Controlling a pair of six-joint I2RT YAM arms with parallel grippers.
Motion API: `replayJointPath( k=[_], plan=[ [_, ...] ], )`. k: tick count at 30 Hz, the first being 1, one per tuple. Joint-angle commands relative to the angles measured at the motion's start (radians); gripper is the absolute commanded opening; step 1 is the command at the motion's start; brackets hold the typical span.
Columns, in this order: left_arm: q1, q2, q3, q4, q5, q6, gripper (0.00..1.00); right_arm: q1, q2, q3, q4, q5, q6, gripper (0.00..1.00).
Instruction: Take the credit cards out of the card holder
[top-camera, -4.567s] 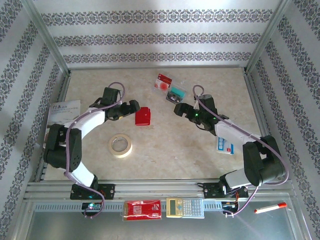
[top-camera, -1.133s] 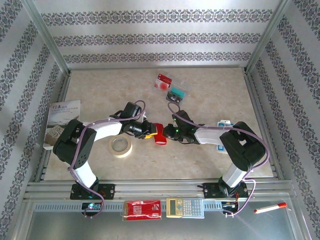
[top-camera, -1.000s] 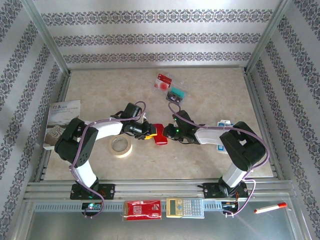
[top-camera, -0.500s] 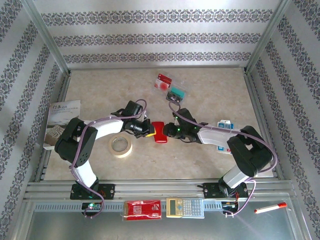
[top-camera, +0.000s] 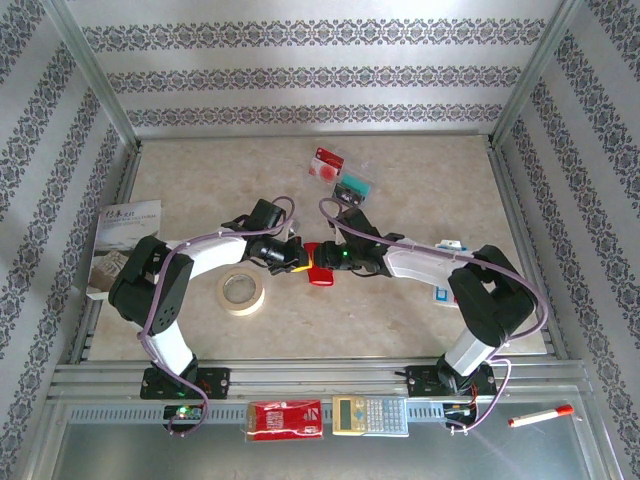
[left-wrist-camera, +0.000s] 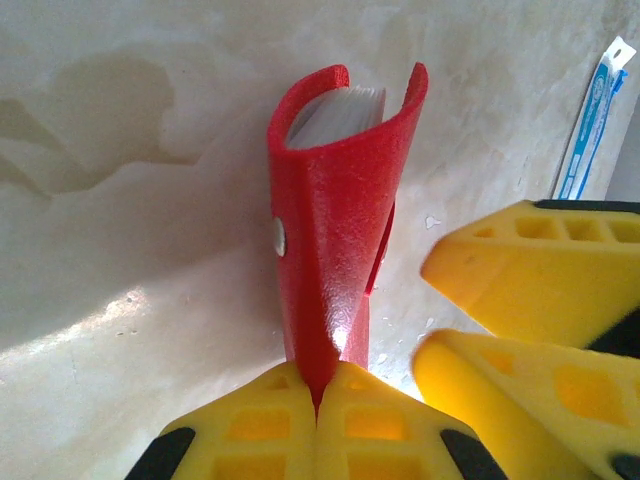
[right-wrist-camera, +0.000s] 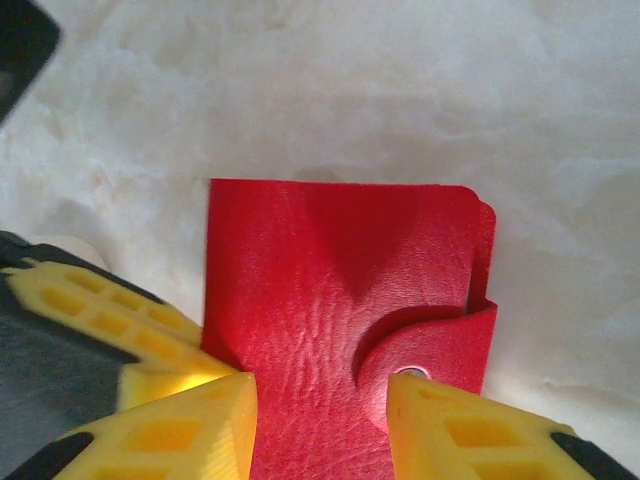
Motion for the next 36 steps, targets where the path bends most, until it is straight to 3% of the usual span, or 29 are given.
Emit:
replayJointPath(
  k=[1, 13, 36],
  plan=[
    [-0.010, -0.028, 0.016, -0.008, 0.002, 0.021, 0.00, 0.010, 0.029, 0.036, -0.039, 0.025, -0.007, 0.40],
    [-0.010, -0.025, 0.025, -0.026, 0.000, 0.031, 0.00, 0.016, 0.089, 0.073, -0.097, 0.063, 0.004, 0.37],
    [-0.010, -0.017, 0.037, -0.101, -0.073, 0.057, 0.00, -0.001, 0.016, 0.005, -0.209, 0.317, 0.080, 0.28]
  ],
)
